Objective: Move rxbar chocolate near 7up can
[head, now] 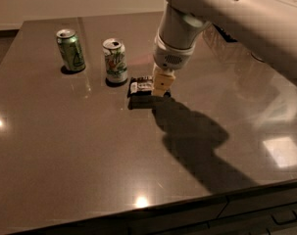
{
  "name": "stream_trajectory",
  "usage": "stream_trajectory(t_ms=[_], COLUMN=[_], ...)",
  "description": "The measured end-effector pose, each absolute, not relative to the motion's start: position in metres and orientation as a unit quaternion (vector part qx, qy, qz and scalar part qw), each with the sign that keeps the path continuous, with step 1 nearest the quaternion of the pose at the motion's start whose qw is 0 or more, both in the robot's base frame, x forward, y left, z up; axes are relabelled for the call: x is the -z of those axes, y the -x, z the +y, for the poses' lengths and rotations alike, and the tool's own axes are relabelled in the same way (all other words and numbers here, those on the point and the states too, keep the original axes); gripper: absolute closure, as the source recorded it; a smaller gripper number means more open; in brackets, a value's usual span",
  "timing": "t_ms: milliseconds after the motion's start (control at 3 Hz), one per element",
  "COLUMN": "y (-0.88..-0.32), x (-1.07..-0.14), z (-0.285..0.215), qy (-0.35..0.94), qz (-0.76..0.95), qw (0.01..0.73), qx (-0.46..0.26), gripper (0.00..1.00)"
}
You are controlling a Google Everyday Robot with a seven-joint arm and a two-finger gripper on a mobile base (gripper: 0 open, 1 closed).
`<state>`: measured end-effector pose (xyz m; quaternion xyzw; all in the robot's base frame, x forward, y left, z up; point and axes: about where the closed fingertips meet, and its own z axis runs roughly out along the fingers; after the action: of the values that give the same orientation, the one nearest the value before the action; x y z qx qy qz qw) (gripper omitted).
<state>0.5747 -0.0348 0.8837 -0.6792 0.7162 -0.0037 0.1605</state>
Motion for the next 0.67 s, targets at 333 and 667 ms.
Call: stream_trajectory(t_ms=[333,667], y=[-0.601,-0.620], x=[-0.875,-0.868], z=[-0.034,-0.031], qy=[0.660,0.648], qz=[0.733,0.743], qw=[0.167,0.167], qx=[-0.003,-0.009], gripper=[1.00,0.87])
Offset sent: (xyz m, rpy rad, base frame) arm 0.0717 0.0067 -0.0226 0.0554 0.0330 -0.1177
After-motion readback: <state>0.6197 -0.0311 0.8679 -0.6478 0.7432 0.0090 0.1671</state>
